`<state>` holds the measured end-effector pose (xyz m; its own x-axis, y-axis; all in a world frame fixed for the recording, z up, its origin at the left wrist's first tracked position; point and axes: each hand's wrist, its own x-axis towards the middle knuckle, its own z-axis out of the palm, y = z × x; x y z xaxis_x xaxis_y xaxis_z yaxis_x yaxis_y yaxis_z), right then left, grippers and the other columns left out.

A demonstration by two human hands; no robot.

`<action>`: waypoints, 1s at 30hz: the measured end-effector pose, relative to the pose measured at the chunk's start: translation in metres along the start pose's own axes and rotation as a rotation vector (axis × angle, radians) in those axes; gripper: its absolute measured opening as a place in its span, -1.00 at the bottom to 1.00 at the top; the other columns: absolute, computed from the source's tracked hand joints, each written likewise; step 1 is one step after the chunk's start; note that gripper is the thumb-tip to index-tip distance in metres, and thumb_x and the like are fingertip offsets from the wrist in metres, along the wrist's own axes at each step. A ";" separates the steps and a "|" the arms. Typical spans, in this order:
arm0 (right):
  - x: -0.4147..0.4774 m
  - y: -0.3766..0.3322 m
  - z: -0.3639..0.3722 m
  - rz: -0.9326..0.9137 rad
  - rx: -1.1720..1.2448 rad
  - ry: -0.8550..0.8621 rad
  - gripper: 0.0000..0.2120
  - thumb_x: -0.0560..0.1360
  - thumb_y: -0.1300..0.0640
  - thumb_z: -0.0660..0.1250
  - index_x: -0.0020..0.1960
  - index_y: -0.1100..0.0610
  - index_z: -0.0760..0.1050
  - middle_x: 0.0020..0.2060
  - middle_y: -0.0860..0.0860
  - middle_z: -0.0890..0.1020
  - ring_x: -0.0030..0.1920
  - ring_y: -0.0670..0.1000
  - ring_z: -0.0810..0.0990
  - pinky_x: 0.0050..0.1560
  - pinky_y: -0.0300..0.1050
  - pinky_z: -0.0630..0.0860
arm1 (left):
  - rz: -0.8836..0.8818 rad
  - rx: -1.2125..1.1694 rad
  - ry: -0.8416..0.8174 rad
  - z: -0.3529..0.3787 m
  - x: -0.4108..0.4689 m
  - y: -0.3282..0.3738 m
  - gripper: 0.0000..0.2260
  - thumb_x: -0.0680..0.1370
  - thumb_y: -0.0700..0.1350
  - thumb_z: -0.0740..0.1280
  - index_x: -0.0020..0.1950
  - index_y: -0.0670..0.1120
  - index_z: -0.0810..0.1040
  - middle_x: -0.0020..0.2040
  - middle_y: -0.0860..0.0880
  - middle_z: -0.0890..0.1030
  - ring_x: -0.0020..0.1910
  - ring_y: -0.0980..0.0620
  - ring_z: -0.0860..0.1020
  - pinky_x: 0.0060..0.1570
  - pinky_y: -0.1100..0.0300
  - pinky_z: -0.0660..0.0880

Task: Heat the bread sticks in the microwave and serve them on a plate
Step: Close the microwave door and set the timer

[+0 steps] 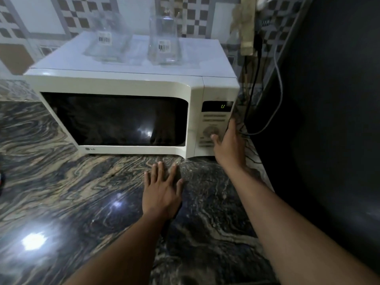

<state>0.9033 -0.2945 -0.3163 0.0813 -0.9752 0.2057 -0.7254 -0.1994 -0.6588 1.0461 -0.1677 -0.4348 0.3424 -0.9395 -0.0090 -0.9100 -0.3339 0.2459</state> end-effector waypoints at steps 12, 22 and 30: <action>0.003 0.004 0.008 -0.020 0.116 0.077 -0.51 0.55 0.07 0.38 0.41 0.10 0.30 0.27 0.11 0.55 0.22 0.18 0.54 0.04 -0.04 0.50 | -0.005 -0.003 0.014 -0.002 -0.003 0.001 -0.44 0.64 0.29 -0.18 0.63 0.17 -0.13 0.65 -0.11 -0.13 0.61 -0.08 -0.24 0.57 -0.09 -0.23; 0.004 0.014 0.008 -0.012 0.117 0.023 -0.60 0.55 0.11 0.39 0.33 0.09 0.35 0.20 0.09 0.59 0.15 0.18 0.58 -0.09 -0.09 0.48 | -0.004 -0.004 0.027 0.000 -0.002 0.000 -0.44 0.64 0.30 -0.18 0.63 0.18 -0.10 0.65 -0.11 -0.10 0.62 -0.09 -0.21 0.57 -0.09 -0.21; -0.003 0.025 0.029 0.008 0.086 0.037 -0.45 0.53 0.14 0.40 0.45 0.11 0.26 0.28 0.12 0.55 0.21 0.20 0.55 0.04 0.01 0.54 | -0.005 -0.002 0.048 0.004 -0.001 -0.002 -0.44 0.64 0.30 -0.15 0.63 0.19 -0.06 0.65 -0.11 -0.06 0.62 -0.08 -0.17 0.58 -0.09 -0.18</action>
<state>0.9044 -0.2991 -0.3544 0.0487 -0.9730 0.2257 -0.6645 -0.2002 -0.7199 1.0462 -0.1664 -0.4394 0.3578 -0.9331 0.0367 -0.9078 -0.3384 0.2478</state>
